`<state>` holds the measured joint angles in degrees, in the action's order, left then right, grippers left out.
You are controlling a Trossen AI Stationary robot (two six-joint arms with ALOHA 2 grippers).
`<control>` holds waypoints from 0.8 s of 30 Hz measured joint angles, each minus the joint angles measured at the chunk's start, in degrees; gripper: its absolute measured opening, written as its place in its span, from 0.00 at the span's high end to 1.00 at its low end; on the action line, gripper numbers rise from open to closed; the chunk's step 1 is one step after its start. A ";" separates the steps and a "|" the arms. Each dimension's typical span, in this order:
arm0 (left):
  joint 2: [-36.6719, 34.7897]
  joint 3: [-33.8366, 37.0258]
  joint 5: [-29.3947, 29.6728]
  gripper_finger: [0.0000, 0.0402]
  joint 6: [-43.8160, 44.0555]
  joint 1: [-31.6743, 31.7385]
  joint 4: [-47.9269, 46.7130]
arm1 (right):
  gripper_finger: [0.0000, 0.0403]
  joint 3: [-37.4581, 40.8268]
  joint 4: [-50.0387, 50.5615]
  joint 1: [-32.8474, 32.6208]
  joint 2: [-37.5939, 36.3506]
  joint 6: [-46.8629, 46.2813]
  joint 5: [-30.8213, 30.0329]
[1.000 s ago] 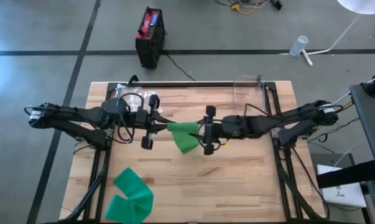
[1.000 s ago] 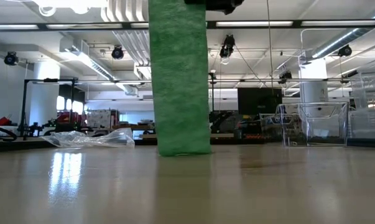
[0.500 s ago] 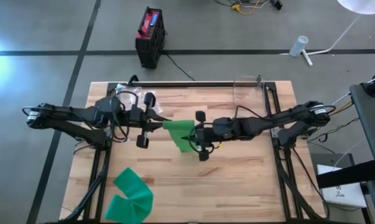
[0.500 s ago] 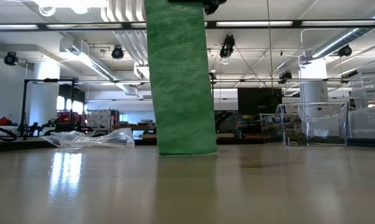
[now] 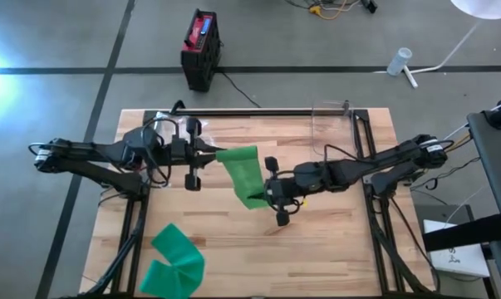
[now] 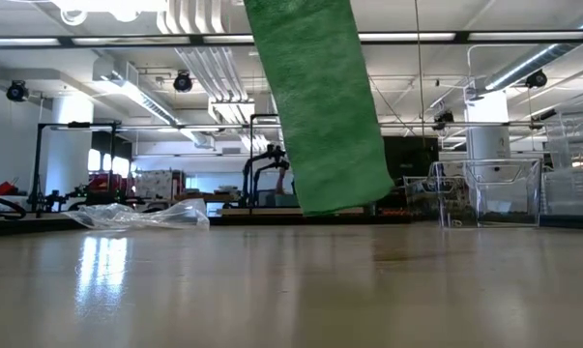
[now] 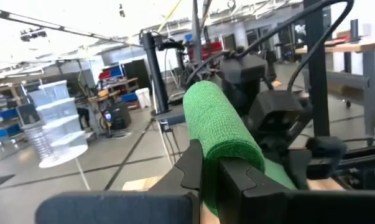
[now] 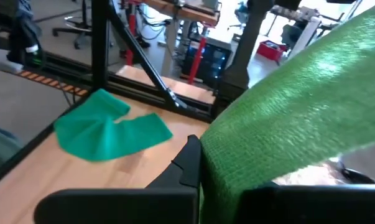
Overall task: Roll bandage
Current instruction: Roll the green bandage
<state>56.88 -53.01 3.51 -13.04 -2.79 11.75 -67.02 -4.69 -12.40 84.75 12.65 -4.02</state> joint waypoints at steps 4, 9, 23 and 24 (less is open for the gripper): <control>0.07 0.28 1.18 0.98 -1.75 0.07 -1.69 | 1.00 0.00 -0.17 0.02 -1.06 -1.15 3.01; 0.05 0.33 5.73 0.98 -5.40 0.09 -4.06 | 1.00 -1.30 -0.26 0.02 -2.76 -4.14 8.85; -1.51 0.33 -0.42 0.98 1.64 0.22 -2.13 | 1.00 -5.25 15.26 0.07 -3.26 -6.42 4.63; -1.62 0.33 -1.28 0.98 2.69 0.22 -1.90 | 1.00 -4.98 15.49 0.20 -3.26 -5.95 3.27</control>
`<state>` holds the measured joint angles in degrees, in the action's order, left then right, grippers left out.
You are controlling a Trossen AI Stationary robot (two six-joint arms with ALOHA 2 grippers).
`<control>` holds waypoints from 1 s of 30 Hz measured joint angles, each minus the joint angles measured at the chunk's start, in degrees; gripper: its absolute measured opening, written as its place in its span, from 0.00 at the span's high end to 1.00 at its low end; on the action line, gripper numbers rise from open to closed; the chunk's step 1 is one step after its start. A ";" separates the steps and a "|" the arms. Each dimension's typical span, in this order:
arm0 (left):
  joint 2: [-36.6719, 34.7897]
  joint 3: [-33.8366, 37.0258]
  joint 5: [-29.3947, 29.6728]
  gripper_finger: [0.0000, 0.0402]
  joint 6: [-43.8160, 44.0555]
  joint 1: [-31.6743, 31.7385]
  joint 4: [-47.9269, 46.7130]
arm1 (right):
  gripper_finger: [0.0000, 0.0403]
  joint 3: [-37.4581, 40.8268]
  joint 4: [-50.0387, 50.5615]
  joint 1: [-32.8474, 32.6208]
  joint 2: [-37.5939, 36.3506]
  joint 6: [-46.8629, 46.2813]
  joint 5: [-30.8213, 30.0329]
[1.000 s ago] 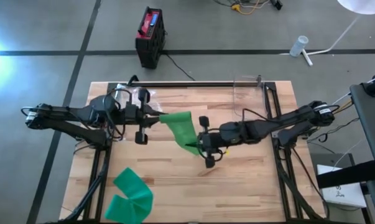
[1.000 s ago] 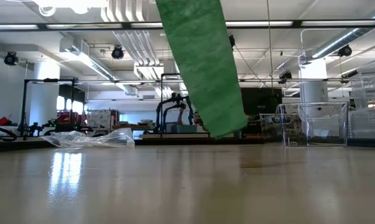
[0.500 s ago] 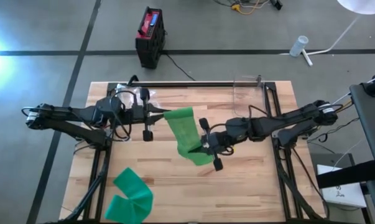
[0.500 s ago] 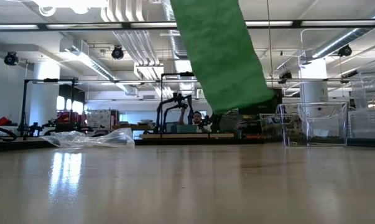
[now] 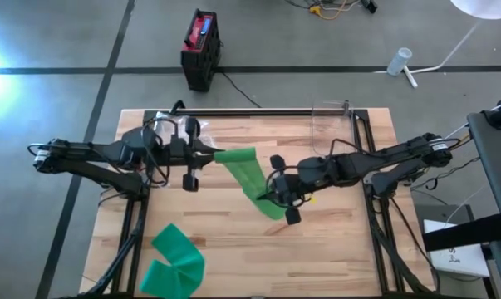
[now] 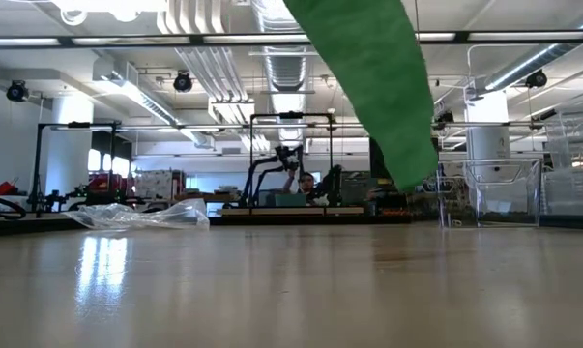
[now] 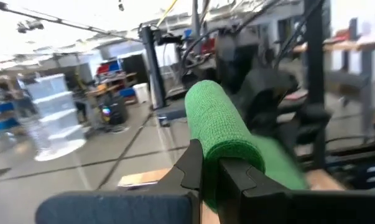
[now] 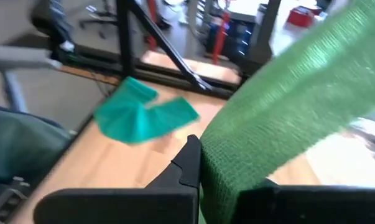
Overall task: Roll bandage
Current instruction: Roll the green bandage
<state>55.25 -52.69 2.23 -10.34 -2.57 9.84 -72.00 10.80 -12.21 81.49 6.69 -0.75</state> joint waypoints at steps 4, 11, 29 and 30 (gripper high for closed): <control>-0.81 0.00 -1.81 0.98 5.30 0.00 0.35 | 1.00 0.62 0.04 0.71 0.00 1.15 -2.49; -1.72 0.00 -3.41 0.98 13.19 0.00 0.16 | 0.99 0.75 1.81 1.36 0.00 0.88 -2.72; -1.83 0.01 -3.54 0.98 7.27 0.08 -4.00 | 0.99 -0.91 2.22 0.87 -0.42 1.04 4.28; -2.15 0.06 -2.16 0.98 6.02 0.06 -4.14 | 0.99 -1.24 2.33 0.59 -0.60 0.79 6.25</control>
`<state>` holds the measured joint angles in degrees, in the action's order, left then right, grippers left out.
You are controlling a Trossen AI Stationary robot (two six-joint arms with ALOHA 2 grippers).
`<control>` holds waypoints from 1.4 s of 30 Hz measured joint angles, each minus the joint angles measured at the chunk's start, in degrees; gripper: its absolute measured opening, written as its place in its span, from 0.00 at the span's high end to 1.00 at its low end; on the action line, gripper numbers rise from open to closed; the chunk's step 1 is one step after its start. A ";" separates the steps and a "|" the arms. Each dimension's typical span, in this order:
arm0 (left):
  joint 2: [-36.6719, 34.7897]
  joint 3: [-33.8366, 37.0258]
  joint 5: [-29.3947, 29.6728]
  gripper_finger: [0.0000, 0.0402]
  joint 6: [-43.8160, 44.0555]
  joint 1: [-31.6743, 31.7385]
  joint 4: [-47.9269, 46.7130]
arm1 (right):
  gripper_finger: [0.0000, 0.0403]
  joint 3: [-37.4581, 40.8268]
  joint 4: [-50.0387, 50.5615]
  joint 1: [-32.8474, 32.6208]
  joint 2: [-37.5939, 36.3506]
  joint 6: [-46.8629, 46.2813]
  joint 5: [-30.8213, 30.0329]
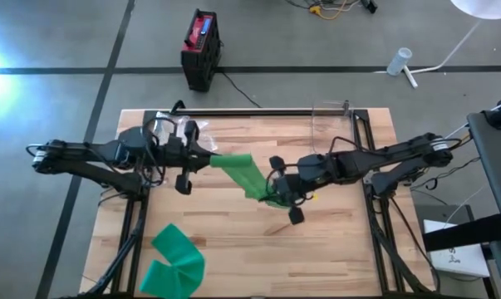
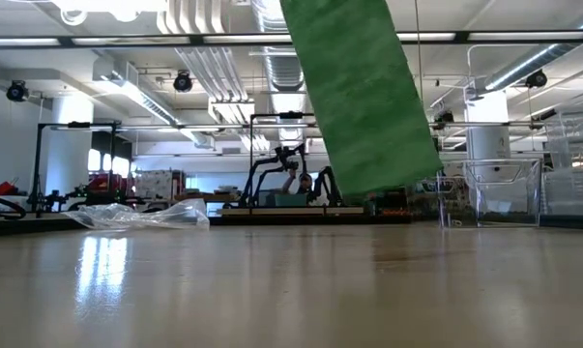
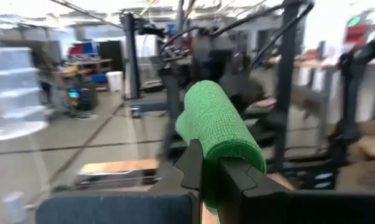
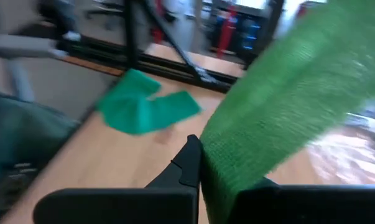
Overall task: Roll bandage
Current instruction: Roll the green bandage
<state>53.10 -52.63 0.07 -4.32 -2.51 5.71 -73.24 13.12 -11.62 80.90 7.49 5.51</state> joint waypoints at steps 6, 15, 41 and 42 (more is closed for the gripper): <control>1.47 1.21 11.86 0.99 -8.29 0.01 1.31 | 0.99 -2.55 -3.91 -0.43 0.45 -0.40 5.16; 5.65 6.56 15.48 0.99 -14.49 0.05 4.56 | 0.99 -3.49 -9.18 1.62 0.29 -2.86 4.47; 17.09 11.10 23.61 0.99 -21.11 0.09 18.46 | 0.99 -7.14 -15.12 8.68 3.41 -18.80 5.45; 17.36 10.98 23.61 0.99 -21.28 0.09 18.24 | 0.99 -7.14 -15.09 8.68 3.41 -19.31 5.48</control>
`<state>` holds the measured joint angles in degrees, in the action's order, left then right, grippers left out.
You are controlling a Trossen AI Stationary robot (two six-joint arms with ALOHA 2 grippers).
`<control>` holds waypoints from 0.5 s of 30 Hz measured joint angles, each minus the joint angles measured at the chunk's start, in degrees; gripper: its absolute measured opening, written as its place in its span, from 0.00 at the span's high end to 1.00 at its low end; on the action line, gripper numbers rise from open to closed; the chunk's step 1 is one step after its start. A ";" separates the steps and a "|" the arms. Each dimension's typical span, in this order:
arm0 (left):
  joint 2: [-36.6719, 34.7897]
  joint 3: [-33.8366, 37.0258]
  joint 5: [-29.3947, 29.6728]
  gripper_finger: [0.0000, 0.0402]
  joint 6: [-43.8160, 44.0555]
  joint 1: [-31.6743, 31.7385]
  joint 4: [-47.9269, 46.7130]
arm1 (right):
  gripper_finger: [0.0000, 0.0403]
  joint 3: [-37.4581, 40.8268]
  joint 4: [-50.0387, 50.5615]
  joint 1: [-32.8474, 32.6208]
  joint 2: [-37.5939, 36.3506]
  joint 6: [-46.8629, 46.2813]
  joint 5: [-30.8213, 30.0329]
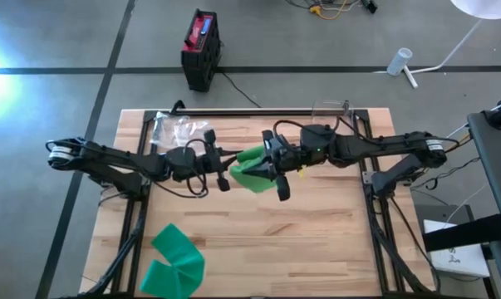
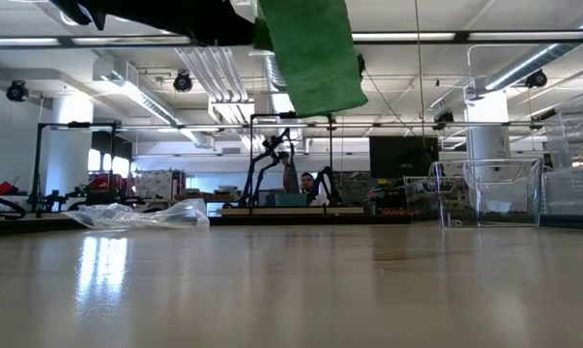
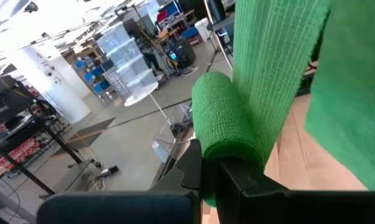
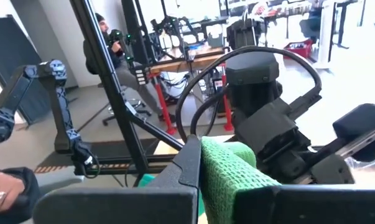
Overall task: Roll bandage
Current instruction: Roll the green bandage
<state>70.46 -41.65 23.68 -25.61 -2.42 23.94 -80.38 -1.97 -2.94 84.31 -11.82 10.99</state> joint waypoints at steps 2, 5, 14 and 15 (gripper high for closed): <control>0.39 -0.23 -0.04 0.99 -0.04 0.00 -0.73 | 0.99 0.00 -0.02 0.00 -0.12 -0.26 0.01; 0.15 -0.09 -0.04 0.99 0.70 0.00 -2.13 | 0.99 0.04 -0.40 0.00 -1.38 -0.32 0.01; -0.66 0.22 5.75 0.98 1.12 0.81 6.03 | 0.99 0.10 -1.69 -0.04 -1.93 -1.17 0.07; -0.72 0.22 5.77 0.98 1.43 0.93 7.16 | 0.99 0.13 -1.69 -0.06 -1.90 -1.19 0.10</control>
<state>69.74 -41.43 29.45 -24.17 -1.49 31.10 -80.25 -3.66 -3.00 82.41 -13.01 11.09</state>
